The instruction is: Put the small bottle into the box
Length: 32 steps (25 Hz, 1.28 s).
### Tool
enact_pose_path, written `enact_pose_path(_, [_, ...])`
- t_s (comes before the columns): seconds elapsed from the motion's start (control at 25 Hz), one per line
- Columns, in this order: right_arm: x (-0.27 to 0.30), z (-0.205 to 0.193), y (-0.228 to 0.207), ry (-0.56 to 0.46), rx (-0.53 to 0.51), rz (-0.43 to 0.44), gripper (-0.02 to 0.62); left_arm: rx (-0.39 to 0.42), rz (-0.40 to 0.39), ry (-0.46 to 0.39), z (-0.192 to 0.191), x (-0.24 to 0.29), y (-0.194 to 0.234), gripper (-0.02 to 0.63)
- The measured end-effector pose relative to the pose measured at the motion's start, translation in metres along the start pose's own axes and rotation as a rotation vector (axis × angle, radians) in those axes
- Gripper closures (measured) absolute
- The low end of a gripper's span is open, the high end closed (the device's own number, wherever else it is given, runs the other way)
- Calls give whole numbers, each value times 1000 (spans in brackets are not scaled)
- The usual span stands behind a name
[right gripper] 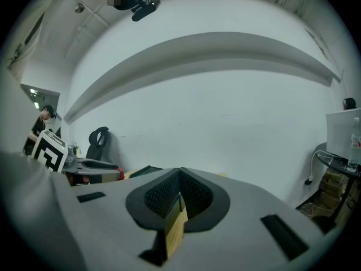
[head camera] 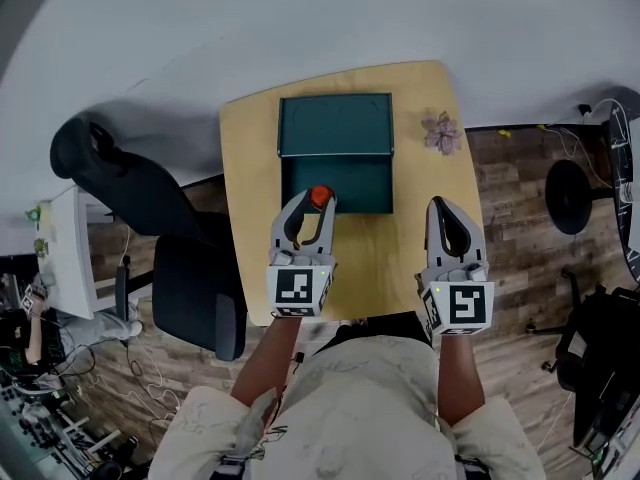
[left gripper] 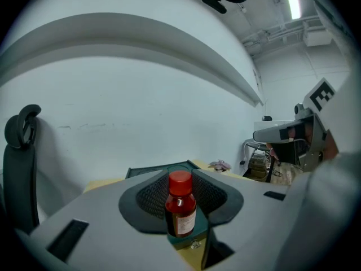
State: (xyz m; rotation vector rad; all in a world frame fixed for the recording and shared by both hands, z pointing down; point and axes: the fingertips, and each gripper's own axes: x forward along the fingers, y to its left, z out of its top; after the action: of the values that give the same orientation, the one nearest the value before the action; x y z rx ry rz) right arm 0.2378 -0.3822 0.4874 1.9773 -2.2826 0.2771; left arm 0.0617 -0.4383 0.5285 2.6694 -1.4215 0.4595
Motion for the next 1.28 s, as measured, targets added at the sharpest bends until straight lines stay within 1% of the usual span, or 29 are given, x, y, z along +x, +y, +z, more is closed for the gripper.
enact_pose_path(0.08, [1,-7,-1,8,8,8,580,-11,2,8,-12,7,0,479])
enact_pose_path(0.24, [0,-23,-8,35,38,-6,580,-16,10,17,-25,18,-1,479])
enact_pose_path(0.4, [2,-31,-13,49,25,5,580,-19,18,17,-34,28,-1,479])
enact_pose_path(0.72, [3,-37,-17,48,39,-9,580,-29,30,8,-54,31,-6,479])
enact_pose_path(0.88, [0,-38,-13,48,31,0,580,5,33,7,-59,25,-9,477])
enact_pose_path(1.08, [-4,-40,-8,62,34,0,580,9,32,8,-60,21,-10,476])
enact_pose_path(1.28, [-1,-35,-3,51,23,11,580,11,36,8,-61,21,-8,476])
